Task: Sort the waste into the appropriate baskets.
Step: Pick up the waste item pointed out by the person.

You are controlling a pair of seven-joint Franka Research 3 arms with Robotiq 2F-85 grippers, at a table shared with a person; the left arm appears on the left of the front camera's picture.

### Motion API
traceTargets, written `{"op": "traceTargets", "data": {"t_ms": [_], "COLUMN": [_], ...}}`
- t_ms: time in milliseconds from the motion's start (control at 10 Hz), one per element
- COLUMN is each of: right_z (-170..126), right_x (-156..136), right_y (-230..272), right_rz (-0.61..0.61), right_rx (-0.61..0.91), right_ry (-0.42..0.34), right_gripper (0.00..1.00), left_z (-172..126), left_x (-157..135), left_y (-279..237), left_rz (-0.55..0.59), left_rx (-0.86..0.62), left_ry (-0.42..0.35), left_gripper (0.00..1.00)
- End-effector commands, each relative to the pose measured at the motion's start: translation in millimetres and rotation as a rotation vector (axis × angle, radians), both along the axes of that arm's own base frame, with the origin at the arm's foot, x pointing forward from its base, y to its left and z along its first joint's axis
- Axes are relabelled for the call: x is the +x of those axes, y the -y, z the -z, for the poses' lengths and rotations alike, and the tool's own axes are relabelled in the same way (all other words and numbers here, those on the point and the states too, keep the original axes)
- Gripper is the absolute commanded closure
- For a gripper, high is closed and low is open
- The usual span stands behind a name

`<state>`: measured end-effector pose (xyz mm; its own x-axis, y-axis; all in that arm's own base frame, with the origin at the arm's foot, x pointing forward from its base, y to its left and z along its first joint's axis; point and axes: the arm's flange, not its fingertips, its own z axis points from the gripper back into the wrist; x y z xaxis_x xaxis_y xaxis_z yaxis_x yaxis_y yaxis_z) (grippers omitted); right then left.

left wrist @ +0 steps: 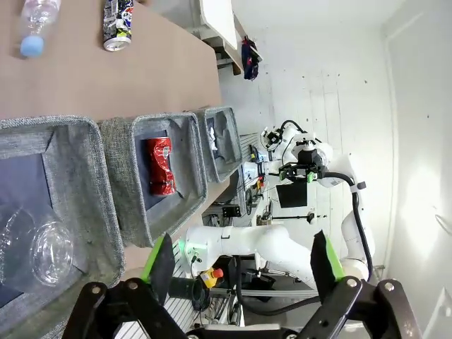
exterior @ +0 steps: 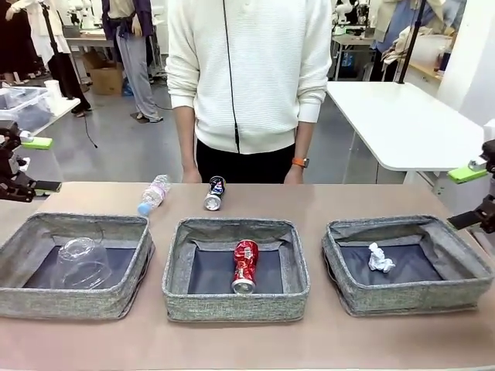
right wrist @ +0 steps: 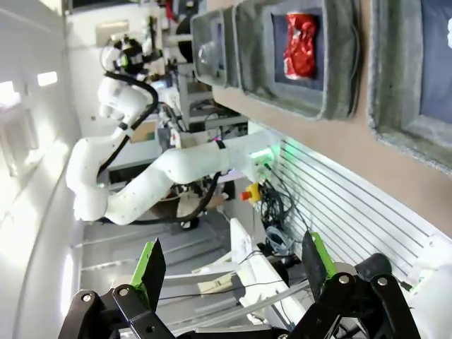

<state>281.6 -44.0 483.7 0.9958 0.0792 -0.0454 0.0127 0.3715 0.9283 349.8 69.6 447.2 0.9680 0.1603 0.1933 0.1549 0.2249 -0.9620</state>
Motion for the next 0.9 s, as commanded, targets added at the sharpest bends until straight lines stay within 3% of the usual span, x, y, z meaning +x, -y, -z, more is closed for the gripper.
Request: {"op": "traceTargets", "data": {"t_ms": [0,800], "right_z": [-9.5,-9.5], "right_x": [0.3,0.3], "right_y": [0.7,0.7], "right_rz": [-0.016,-0.016], "right_rx": [0.017,0.017], "right_ry": [0.018,0.018], "right_gripper": [0.00,0.00], "left_z": [-2.7,-2.7], "left_x": [-2.8,-2.8], "left_y": [1.0,1.0], "left_rz": [0.005,0.005], "left_rx": [0.009,0.009], "left_ry": [0.007,0.007], "left_gripper": [0.00,0.00]}}
